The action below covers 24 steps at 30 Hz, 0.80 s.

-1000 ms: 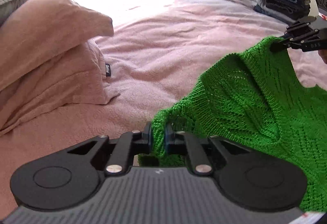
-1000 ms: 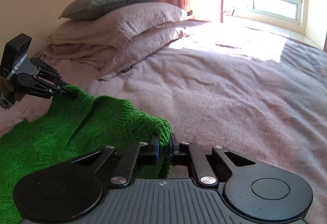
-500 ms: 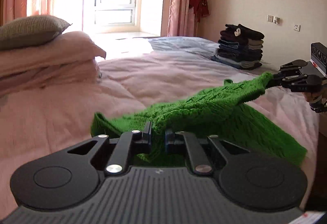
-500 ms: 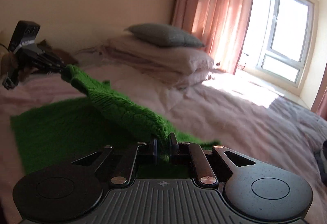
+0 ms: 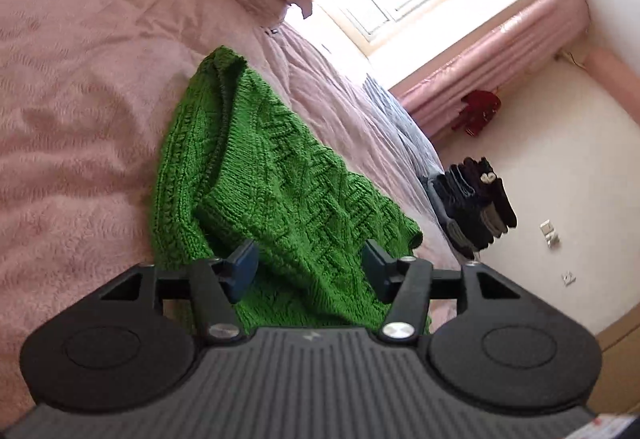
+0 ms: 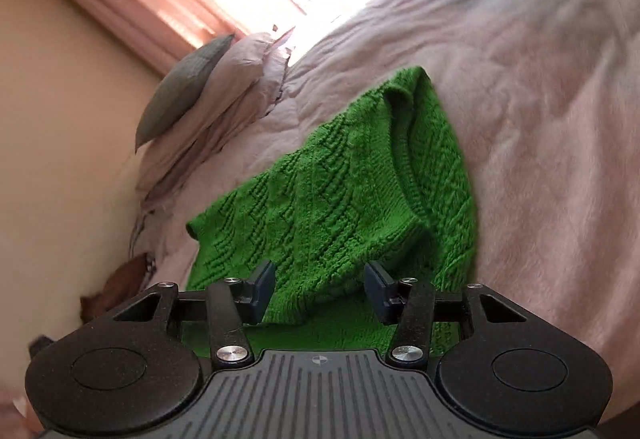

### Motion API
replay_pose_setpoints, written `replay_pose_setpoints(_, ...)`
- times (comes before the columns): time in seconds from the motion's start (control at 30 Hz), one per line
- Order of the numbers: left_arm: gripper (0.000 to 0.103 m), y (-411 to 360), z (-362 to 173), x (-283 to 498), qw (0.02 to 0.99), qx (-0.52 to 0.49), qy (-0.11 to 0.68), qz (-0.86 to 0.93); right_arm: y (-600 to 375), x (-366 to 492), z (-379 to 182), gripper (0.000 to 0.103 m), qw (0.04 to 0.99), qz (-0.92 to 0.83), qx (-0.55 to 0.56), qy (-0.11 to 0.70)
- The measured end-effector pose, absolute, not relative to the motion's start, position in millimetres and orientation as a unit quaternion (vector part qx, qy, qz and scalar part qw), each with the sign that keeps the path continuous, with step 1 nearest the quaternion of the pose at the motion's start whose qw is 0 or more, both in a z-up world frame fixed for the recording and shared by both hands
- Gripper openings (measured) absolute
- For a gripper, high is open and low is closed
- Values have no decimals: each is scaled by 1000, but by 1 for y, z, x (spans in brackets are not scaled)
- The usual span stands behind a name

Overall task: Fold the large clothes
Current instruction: 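Fold the vest shoulders over toward the hem with both grippers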

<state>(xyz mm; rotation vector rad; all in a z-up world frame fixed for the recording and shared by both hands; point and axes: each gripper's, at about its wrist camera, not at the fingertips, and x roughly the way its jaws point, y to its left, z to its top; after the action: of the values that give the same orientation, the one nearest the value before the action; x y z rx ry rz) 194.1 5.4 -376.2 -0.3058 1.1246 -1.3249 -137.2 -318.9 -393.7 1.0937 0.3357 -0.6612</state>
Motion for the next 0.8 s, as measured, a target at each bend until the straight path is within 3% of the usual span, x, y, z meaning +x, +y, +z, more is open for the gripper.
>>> replay_pose_setpoints(0.2, 49, -11, -396, 203, 640, -153, 523, -542, -348, -128, -431, 42, 748, -346, 554, 120)
replay_pose_setpoints(0.23, 39, -13, -395, 203, 646, -147, 518, -541, -350, -126, -431, 6, 749, -354, 547, 120)
replay_pose_setpoints(0.27, 14, -15, -393, 201, 656, -134, 508, -541, -351, -126, -427, 6, 751, -362, 540, 115)
replay_pose_setpoints(0.3, 4, -15, -390, 199, 664, -121, 498, -545, -348, -131, -422, 6, 760, -356, 534, 98)
replay_pose_setpoints(0.43, 0, 8, -379, 195, 683, -105, 460, -557, -327, -145, -401, 6, 806, -356, 464, 89)
replay_pose_setpoints(0.73, 0, 44, -380, 193, 682, -112, 461, -556, -309, -160, -413, 6, 793, -360, 478, 112)
replay_pose_setpoints(0.8, 8, 37, -376, 193, 670, -133, 469, -560, -309, -163, -417, 7, 784, -365, 489, 114)
